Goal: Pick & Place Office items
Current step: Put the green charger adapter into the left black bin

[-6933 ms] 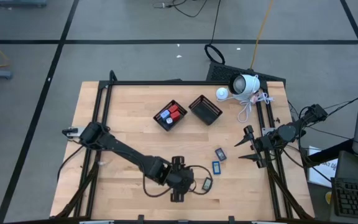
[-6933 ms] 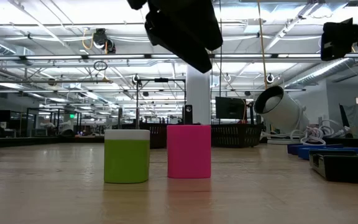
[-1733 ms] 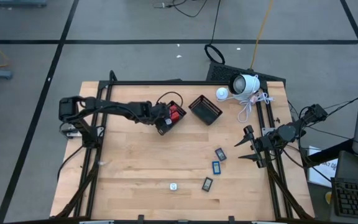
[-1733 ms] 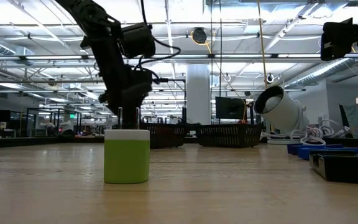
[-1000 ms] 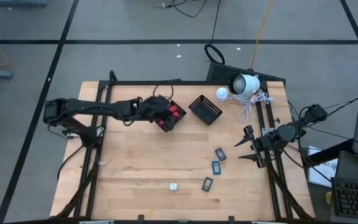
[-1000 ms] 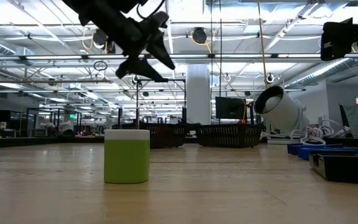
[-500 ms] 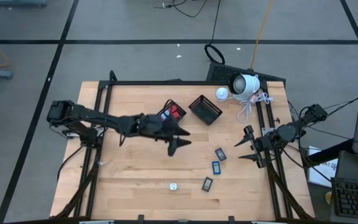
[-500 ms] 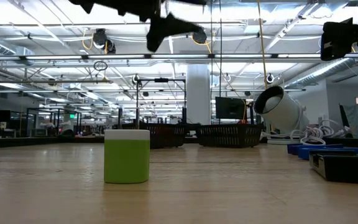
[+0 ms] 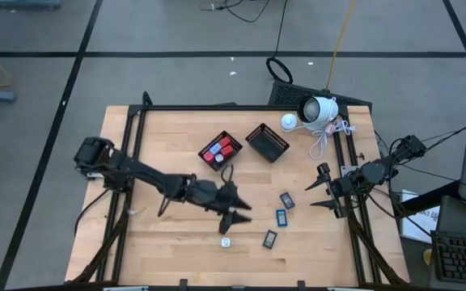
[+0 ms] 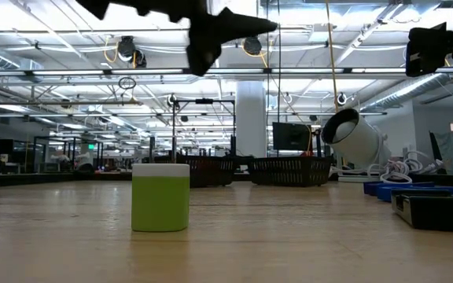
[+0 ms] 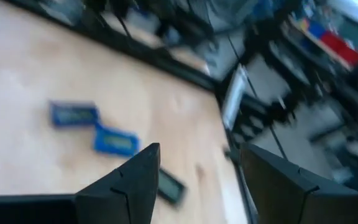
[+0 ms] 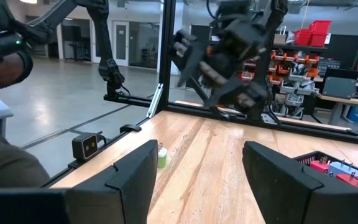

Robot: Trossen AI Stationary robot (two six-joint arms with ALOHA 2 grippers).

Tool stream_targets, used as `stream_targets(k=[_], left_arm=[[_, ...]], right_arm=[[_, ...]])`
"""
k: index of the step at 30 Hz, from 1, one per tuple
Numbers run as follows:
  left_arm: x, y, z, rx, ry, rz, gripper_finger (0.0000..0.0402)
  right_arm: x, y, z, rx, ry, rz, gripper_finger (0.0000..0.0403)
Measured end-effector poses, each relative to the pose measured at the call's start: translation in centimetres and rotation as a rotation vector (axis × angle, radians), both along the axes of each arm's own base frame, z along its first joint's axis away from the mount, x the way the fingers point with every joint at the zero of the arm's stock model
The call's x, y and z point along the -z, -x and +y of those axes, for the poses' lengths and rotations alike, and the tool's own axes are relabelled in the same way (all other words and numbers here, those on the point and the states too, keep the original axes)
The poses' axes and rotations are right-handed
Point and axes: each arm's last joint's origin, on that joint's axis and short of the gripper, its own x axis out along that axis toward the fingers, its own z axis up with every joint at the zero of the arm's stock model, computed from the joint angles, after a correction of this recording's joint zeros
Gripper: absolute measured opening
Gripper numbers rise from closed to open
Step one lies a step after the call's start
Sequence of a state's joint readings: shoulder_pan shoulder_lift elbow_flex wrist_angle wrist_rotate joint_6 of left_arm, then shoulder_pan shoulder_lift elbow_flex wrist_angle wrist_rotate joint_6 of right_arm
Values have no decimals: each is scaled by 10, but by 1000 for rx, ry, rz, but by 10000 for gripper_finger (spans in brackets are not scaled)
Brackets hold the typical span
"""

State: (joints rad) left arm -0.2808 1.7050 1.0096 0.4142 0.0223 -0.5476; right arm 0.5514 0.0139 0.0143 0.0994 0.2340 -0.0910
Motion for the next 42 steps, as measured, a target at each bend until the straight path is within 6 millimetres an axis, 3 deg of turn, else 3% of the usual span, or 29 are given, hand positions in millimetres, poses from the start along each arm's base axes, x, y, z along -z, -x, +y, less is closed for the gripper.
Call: stream_targets(k=[4, 9, 12, 18, 31, 42], left_arm=[[6, 10, -26, 80, -38, 145, 223], [-7, 15, -55, 66, -320, 353, 223], [1, 15, -70, 116, -443, 439, 223], [22, 12, -95, 170, -474, 472, 223], [66, 9, -108, 128, -524, 563, 223], [73, 9, -103, 94, -572, 600, 223]], right_arm=[[0, 0, 0, 0, 0, 0, 224], [0, 0, 0, 0, 0, 0, 224], [0, 0, 0, 0, 1, 1, 224], [0, 0, 0, 0, 0, 1, 224], [0, 0, 0, 0, 1, 1, 224], [0, 0, 0, 0, 0, 1, 224]])
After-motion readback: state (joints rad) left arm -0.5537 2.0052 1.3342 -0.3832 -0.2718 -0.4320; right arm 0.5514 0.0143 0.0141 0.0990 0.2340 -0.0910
